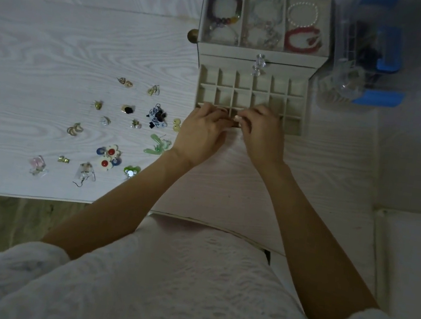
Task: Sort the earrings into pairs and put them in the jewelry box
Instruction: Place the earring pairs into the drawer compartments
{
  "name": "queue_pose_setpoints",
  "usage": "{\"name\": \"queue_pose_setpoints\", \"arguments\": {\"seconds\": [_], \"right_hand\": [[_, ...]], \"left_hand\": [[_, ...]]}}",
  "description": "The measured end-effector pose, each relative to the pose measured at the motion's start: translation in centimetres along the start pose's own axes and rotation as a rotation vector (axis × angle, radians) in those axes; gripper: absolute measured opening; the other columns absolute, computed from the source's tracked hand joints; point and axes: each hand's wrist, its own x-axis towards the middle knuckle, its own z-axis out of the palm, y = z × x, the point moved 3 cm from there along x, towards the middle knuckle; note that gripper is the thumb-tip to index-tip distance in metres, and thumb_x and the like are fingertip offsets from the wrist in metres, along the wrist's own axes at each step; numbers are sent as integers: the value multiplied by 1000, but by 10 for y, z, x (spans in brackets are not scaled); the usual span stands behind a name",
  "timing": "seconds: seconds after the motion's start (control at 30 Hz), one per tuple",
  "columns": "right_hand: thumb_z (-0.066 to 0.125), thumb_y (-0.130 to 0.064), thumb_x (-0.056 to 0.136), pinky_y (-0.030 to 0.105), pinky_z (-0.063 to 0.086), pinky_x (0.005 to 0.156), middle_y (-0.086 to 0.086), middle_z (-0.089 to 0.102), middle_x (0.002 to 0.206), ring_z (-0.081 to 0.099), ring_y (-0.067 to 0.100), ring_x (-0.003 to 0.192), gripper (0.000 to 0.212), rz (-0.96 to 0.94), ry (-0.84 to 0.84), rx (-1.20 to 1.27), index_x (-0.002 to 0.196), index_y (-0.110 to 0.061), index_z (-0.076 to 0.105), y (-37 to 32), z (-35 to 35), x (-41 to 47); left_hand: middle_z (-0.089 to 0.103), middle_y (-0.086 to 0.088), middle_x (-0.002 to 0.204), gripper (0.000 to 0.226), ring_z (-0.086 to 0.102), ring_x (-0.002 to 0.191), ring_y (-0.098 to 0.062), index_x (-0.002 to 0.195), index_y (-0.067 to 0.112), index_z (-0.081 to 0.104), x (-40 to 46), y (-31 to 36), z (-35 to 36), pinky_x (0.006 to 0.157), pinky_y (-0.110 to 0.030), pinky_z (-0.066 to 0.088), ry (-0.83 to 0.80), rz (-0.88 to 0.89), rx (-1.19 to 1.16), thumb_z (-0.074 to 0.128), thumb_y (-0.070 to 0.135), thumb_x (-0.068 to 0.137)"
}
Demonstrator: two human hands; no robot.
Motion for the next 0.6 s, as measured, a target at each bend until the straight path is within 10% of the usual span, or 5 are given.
{"name": "queue_pose_setpoints", "arguments": {"seconds": [0.4,0.6], "right_hand": [[53,4,76,37,48,77,11,66,94,55,30,95,24,62,-2,87,93,-6,66,-11,5,3],[47,5,75,33,45,83,9,64,96,56,28,97,31,-45,36,161,95,-9,67,-45,1,-38]], "left_hand": [[71,-4,99,32,59,84,-28,100,14,70,-10,3,-12,78,-29,43,71,49,-97,52,8,74],[68,3,93,22,60,71,-11,102,22,67,-64,-13,-57,59,-23,45,198,-329,-396,51,20,87]]}}
